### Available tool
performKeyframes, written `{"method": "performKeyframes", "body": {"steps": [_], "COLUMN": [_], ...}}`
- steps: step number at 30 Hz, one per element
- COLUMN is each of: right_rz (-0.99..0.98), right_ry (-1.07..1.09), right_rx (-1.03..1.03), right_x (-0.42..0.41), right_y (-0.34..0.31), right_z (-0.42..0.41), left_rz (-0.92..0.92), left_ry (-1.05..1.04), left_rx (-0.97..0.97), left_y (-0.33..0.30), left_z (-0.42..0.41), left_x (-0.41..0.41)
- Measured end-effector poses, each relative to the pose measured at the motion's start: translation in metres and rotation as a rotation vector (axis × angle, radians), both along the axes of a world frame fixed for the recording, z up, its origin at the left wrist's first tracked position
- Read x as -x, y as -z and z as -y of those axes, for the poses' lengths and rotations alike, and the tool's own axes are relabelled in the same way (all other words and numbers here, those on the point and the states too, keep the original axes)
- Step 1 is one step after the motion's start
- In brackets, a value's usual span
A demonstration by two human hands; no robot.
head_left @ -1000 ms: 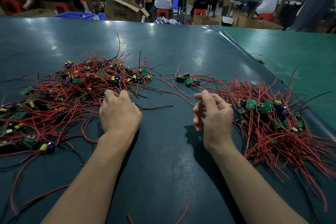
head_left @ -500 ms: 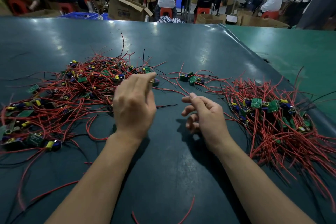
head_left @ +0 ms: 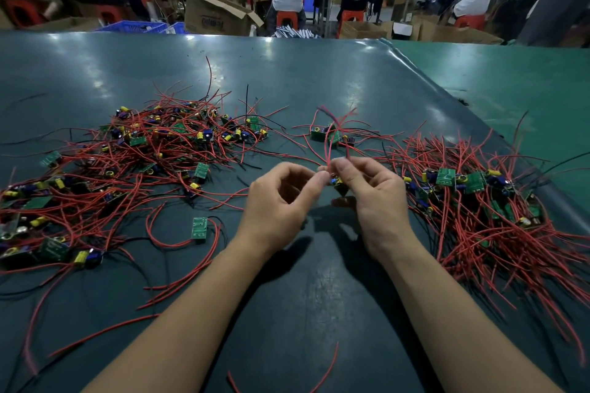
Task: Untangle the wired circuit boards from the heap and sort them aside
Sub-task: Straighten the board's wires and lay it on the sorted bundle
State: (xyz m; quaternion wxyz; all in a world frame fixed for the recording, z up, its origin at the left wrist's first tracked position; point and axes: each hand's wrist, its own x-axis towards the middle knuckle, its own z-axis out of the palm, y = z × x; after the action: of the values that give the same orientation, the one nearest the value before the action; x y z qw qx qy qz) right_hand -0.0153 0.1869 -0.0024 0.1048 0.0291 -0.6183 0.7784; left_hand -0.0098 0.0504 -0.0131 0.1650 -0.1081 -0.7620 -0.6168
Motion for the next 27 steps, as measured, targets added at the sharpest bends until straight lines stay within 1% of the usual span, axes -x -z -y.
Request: {"method": "performKeyframes", "body": {"steps": [1, 2, 7, 10, 12, 14, 15, 16, 19, 22, 27], "right_rz": [0.003, 0.011, 0.022, 0.012, -0.005, 0.004, 0.024, 0.051, 0.146, 0.207, 0.193], "right_ry": [-0.022, -0.052, -0.177, -0.181, -0.111, -0.035, 0.0, 0.024, 0.027, 0.018, -0.049], "right_rx": [0.001, 0.018, 0.063, 0.064, 0.038, 0.043, 0.063, 0.091, 0.129, 0.07, 0.029], "right_x": [0.0, 0.0, 0.0, 0.0, 0.0, 0.001, 0.001, 0.002, 0.003, 0.001, -0.001], "right_y": [0.001, 0.002, 0.002, 0.002, 0.002, 0.001, 0.001, 0.001, 0.002, 0.004, 0.003], "right_z": [0.001, 0.003, 0.006, 0.006, 0.006, 0.005, 0.004, 0.004, 0.004, 0.006, 0.003], "left_rz": [0.089, 0.13, 0.21, 0.248, 0.276, 0.324, 0.346, 0.362, 0.361, 0.328, 0.323], "left_ry": [0.06, 0.1, 0.185, 0.201, 0.195, 0.194, 0.197, 0.202, 0.216, 0.203, 0.223], "left_rx": [-0.035, -0.044, -0.103, -0.152, -0.305, -0.538, -0.624, -0.667, -0.675, -0.678, -0.661], "left_y": [0.0, 0.001, 0.001, 0.0, -0.002, -0.004, -0.005, -0.005, -0.005, -0.004, -0.002], "left_z": [0.0, 0.001, 0.005, 0.009, 0.011, 0.012, 0.012, 0.012, 0.009, 0.008, 0.009], "left_x": [0.001, 0.002, 0.007, 0.009, 0.011, 0.012, 0.013, 0.013, 0.012, 0.012, 0.014]}}
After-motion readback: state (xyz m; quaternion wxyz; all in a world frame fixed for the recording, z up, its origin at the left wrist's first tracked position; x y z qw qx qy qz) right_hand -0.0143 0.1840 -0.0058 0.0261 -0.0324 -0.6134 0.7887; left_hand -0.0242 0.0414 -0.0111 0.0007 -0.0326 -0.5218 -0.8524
